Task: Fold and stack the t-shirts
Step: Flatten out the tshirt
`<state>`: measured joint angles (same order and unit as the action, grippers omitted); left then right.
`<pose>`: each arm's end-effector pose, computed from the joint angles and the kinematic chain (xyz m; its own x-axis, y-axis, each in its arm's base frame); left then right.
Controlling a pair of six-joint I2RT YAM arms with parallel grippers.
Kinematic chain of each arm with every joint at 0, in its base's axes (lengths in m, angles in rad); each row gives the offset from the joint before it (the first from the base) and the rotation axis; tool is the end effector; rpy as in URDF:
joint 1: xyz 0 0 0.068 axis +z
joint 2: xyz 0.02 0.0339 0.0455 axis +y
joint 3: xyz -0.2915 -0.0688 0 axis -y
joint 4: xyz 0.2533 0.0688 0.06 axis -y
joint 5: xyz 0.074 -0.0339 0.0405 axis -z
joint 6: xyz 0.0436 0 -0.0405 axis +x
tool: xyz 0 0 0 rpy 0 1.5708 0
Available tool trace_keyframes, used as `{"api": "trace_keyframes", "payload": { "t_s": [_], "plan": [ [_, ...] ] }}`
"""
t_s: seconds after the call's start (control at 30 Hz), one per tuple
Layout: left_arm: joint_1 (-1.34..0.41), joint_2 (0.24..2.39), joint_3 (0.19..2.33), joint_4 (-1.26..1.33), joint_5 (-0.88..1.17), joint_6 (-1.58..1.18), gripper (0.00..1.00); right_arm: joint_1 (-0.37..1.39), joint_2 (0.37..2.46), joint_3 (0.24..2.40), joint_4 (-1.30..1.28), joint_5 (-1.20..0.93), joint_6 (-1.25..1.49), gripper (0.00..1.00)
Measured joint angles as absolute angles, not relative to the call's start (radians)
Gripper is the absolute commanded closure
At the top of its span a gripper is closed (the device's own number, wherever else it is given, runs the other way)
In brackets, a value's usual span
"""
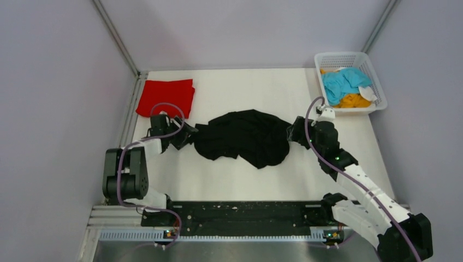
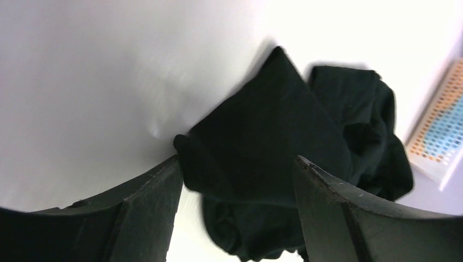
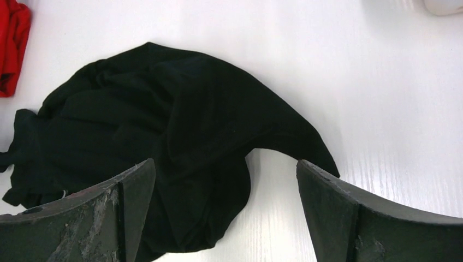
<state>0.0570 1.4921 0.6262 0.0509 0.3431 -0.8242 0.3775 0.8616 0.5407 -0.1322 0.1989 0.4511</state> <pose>0.2862 0.0016 0.1663 -0.6231 -0.7279 -0.2861 -0.4133 0.6170 -0.6697 0.1839 0.0637 0.2607 -0.4518 0.2806 -0.8469 0.0008 0.9494 0.3141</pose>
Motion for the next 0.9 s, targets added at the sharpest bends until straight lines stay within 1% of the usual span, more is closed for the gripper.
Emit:
{"api": "trace_keyframes", "payload": {
  "t_s": [0.07,0.1,0.13,0.17,0.27,0.4,0.43,0.57,0.7,0.77,0.9],
  "plan": [
    [0.056,1.535,0.631,0.109,0.389,-0.836,0.53,0.378,0.868,0.541,-0.112,0.2,0.445,0.05],
    [0.055,1.56,0.635,0.137,0.407,-0.837,0.71,0.381,0.876,0.541,-0.101,0.201,0.442,0.05],
    [0.054,1.586,0.636,0.162,0.424,-0.842,0.95,0.386,0.887,0.542,-0.093,0.203,0.436,0.06],
    [0.052,1.613,0.637,0.179,0.437,-0.847,1.0,0.396,0.901,0.543,-0.088,0.209,0.426,0.06],
    [0.051,1.669,0.645,0.213,0.484,-0.862,1.0,0.476,0.945,0.544,-0.075,0.231,0.39,0.07],
    [0.046,1.656,0.632,0.229,0.47,-0.862,1.0,0.601,1.0,0.547,-0.035,0.234,0.348,0.11],
    [0.045,1.639,0.62,0.227,0.455,-0.862,1.0,0.628,1.024,0.556,-0.026,0.237,0.34,0.12],
    [0.039,1.503,0.541,0.199,0.377,-0.857,1.0,0.7,1.153,0.619,0.004,0.273,0.322,0.22],
    [0.027,1.375,0.5,0.183,0.334,-0.846,1.0,0.774,1.325,0.724,0.011,0.369,0.323,0.35],
    [0.017,1.33,0.491,0.173,0.316,-0.842,1.0,0.813,1.403,0.77,0.011,0.427,0.329,0.38],
    [0.009,1.292,0.488,0.151,0.293,-0.835,1.0,0.849,1.539,0.857,-0.036,0.539,0.37,0.38]
  ]
}}
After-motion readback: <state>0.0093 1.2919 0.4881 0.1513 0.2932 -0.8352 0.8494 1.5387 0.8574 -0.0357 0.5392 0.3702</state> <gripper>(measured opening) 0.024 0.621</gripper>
